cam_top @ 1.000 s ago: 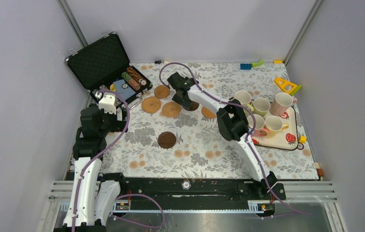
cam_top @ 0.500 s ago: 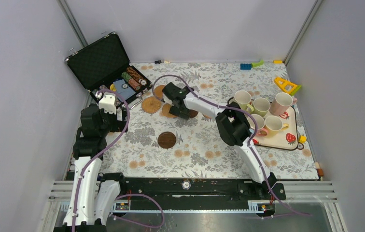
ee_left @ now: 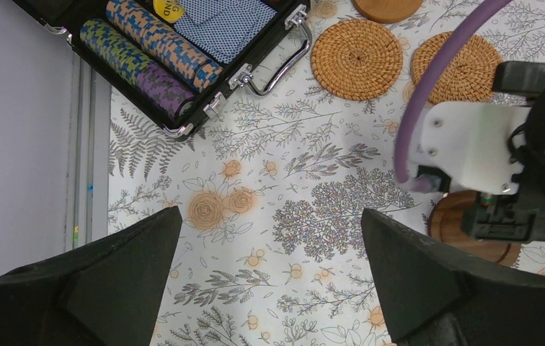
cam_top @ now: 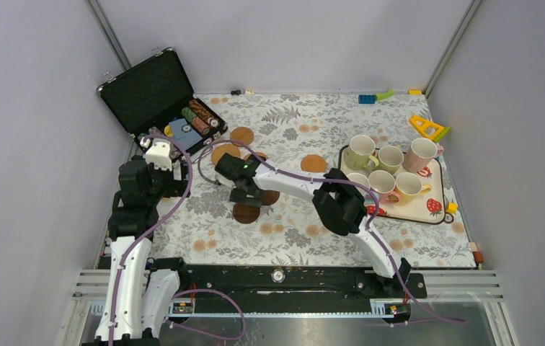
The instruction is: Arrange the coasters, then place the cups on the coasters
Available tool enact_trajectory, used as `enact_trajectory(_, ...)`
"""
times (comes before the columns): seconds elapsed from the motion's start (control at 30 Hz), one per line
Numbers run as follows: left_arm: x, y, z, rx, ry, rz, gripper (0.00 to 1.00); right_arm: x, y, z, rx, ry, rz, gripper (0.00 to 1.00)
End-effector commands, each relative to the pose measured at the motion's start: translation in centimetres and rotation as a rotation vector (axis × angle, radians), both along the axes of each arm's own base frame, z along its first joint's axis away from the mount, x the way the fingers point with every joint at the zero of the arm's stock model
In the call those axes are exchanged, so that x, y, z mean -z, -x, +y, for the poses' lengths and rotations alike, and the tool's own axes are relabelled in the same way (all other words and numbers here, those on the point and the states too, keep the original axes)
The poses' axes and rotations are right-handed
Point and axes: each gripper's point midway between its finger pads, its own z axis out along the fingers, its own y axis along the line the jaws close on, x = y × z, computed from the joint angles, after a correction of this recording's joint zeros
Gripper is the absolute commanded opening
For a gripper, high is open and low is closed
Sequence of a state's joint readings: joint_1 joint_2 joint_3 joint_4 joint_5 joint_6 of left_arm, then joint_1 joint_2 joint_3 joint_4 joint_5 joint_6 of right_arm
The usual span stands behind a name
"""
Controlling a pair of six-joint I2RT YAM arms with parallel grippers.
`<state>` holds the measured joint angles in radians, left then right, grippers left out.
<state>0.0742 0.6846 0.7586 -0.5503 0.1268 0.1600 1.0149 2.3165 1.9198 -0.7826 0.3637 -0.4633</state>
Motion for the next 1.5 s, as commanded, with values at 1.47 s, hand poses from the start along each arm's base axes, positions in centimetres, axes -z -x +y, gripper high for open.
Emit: enact_trajectory(1.47,-2.3,-1.0,3.1,-0.175,-0.031,-0.118,0.99,-2.8,-12.0,0.5,0.201,-0.139,-0.231,0.97)
